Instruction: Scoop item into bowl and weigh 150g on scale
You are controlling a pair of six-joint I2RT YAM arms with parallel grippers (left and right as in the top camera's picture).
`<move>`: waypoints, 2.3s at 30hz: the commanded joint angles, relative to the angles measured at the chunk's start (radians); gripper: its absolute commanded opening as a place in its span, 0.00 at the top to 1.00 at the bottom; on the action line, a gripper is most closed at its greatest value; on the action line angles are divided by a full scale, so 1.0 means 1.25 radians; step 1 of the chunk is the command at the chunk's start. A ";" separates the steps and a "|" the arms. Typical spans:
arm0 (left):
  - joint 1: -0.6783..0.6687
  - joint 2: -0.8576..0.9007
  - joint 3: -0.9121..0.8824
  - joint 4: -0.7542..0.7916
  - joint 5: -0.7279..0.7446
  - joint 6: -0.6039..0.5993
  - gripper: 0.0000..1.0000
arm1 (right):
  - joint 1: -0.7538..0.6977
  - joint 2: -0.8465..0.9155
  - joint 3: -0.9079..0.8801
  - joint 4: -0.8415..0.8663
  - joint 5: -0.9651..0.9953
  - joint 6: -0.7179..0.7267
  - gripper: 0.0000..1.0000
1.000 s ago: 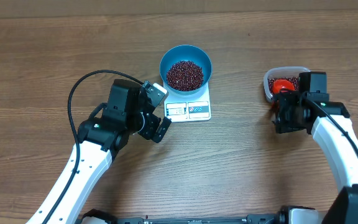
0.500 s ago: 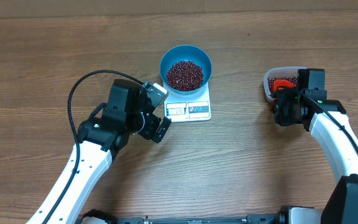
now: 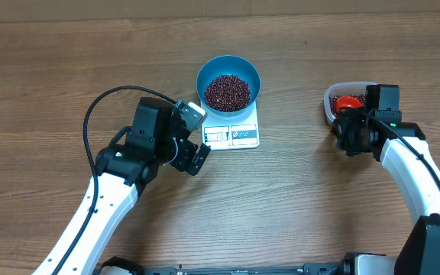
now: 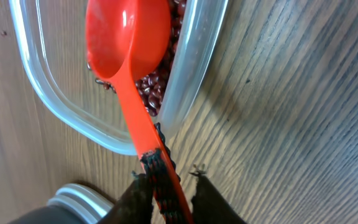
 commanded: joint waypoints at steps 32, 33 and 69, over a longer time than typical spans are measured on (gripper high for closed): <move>0.003 0.004 -0.002 0.001 -0.005 -0.009 0.00 | -0.008 -0.008 0.446 -0.459 -0.020 -0.724 0.97; 0.003 0.004 -0.002 0.001 -0.005 -0.009 0.00 | -0.014 0.002 0.479 -0.502 -0.028 -0.748 0.97; 0.003 0.005 -0.002 0.001 -0.005 -0.009 0.00 | -0.071 0.428 0.679 -0.658 0.161 -1.119 0.96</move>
